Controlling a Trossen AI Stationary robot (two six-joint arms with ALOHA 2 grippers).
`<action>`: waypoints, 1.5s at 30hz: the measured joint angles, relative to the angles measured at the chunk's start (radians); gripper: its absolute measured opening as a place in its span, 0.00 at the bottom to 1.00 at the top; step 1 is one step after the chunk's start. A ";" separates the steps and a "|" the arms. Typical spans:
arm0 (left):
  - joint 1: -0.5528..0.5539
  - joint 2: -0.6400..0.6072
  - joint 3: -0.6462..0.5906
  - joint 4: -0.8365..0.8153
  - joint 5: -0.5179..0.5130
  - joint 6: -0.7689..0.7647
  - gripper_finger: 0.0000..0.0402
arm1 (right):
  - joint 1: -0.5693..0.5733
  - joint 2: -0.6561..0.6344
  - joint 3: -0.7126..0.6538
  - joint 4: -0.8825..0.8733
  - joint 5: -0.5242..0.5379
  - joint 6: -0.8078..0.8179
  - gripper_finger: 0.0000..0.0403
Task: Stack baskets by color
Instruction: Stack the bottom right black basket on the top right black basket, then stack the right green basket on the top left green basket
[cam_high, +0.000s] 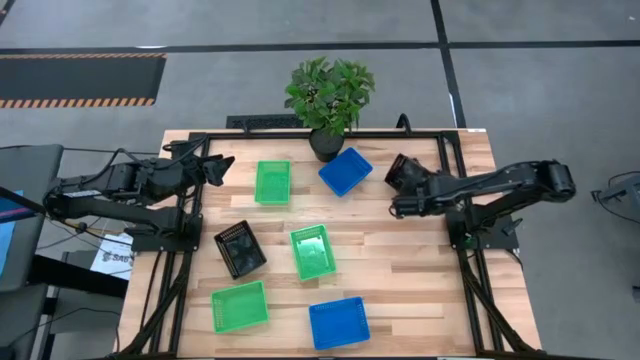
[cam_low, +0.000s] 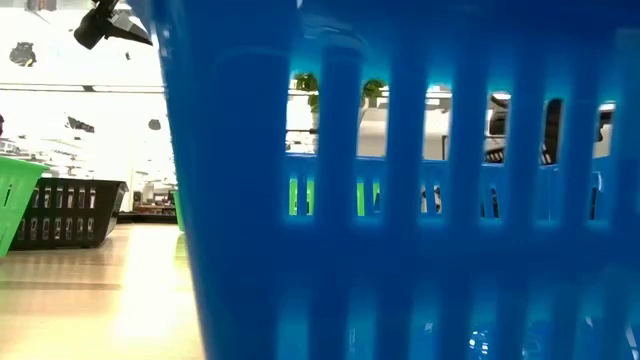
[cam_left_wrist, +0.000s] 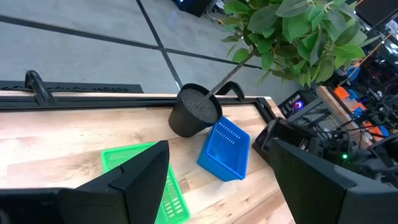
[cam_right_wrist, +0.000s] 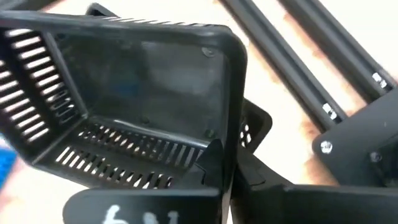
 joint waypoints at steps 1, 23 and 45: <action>0.000 0.000 0.000 -0.001 0.000 0.000 0.66 | 0.000 0.005 0.000 0.011 -0.003 -0.007 0.07; 0.000 0.000 0.000 0.001 0.008 0.000 0.66 | 0.006 -0.066 0.000 -0.045 -0.036 -0.053 0.40; 0.000 0.013 0.001 -0.001 0.138 0.112 0.67 | 0.155 -0.183 0.139 0.383 -0.030 -0.986 0.57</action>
